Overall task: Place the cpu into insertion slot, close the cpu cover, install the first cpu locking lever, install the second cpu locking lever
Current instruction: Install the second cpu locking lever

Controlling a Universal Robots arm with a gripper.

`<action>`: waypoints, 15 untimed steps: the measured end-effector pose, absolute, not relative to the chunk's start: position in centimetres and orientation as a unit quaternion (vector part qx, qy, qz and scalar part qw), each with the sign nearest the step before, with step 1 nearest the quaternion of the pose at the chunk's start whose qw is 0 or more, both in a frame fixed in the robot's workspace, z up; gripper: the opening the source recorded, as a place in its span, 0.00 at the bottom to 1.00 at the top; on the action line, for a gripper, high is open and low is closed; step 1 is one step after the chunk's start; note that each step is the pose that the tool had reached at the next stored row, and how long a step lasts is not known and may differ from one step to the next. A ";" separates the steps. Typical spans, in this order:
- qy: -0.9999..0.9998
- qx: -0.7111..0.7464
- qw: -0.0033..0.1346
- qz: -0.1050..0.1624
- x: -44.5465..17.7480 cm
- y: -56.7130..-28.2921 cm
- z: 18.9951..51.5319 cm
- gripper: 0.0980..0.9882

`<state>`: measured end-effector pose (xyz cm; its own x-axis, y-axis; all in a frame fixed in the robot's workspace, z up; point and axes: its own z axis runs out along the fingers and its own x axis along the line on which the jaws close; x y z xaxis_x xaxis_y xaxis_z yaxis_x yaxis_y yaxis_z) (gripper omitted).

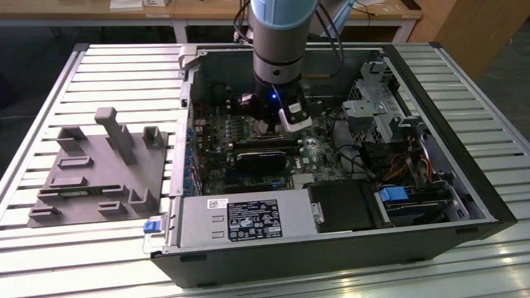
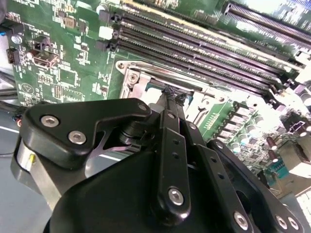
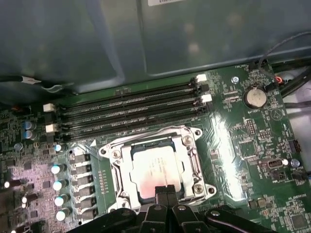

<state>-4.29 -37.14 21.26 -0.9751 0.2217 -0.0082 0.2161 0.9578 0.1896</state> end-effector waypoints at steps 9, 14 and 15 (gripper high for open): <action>0.990 0.110 0.016 0.081 -4.3 -36.0 21.3 0.01; 0.990 0.110 0.016 0.081 -4.3 -36.0 21.9 0.01; 0.990 0.110 0.016 0.081 -4.3 -36.0 22.1 0.01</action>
